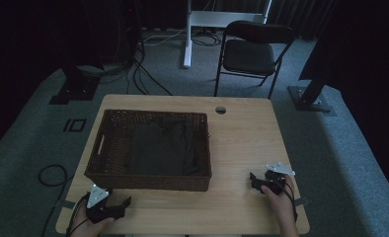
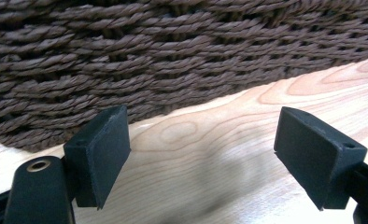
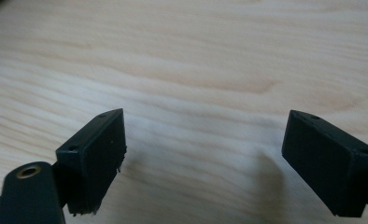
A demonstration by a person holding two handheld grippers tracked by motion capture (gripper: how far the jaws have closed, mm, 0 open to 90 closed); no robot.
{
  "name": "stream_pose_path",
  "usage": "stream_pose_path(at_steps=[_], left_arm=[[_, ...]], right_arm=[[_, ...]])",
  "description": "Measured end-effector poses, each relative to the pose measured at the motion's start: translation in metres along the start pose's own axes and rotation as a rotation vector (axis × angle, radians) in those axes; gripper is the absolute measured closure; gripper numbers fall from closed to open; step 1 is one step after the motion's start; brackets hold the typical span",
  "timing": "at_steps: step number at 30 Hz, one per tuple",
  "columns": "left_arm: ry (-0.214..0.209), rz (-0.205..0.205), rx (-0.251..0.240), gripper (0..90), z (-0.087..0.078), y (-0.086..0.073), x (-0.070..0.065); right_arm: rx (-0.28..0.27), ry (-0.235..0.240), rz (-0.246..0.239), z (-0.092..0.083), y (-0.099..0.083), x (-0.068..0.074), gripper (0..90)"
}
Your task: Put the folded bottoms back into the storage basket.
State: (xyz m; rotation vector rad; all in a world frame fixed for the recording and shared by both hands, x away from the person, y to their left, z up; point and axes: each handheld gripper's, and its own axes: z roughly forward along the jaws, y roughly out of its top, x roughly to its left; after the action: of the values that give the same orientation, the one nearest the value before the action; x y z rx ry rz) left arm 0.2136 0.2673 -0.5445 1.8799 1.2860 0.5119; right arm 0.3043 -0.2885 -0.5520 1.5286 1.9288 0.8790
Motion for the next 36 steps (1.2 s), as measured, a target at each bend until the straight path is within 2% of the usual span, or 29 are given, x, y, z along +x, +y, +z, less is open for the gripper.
stream_pose_path(at_steps=[3, 9, 11, 15, 18, 26, 30, 36], left_arm=[[0.035, 0.002, 0.011, 19.5, 0.001, -0.003, 0.000], [0.096, 0.006, 0.029, 19.5, 0.004, -0.010, -0.001], [0.099, 0.003, 0.022, 18.9, 0.006, -0.011, -0.003], [0.124, 0.003, 0.015, 18.1, 0.008, -0.012, -0.004], [0.152, 0.018, -0.006, 18.1, 0.010, -0.014, -0.005], [0.215, -0.025, -0.034, 15.5, 0.011, -0.018, -0.010], [0.264, -0.065, -0.037, 14.5, 0.011, -0.018, -0.010], [0.273, -0.071, -0.038, 13.1, 0.011, -0.018, -0.011]], right_arm=[[0.028, -0.020, -0.002, 0.000, -0.001, -0.002, 13.1], [0.042, -0.031, 0.016, 0.000, -0.002, -0.002, 13.0], [0.049, -0.023, 0.043, 0.000, -0.002, -0.003, 12.9], [0.049, -0.024, 0.045, 0.000, -0.002, -0.003, 12.8], [0.048, -0.024, 0.046, 0.000, -0.002, -0.003, 12.8], [0.049, -0.022, 0.044, 0.000, -0.002, -0.003, 12.4], [0.049, -0.022, 0.043, 0.000, -0.002, -0.003, 12.3], [0.048, -0.023, 0.045, 0.000, -0.002, -0.003, 12.8]])
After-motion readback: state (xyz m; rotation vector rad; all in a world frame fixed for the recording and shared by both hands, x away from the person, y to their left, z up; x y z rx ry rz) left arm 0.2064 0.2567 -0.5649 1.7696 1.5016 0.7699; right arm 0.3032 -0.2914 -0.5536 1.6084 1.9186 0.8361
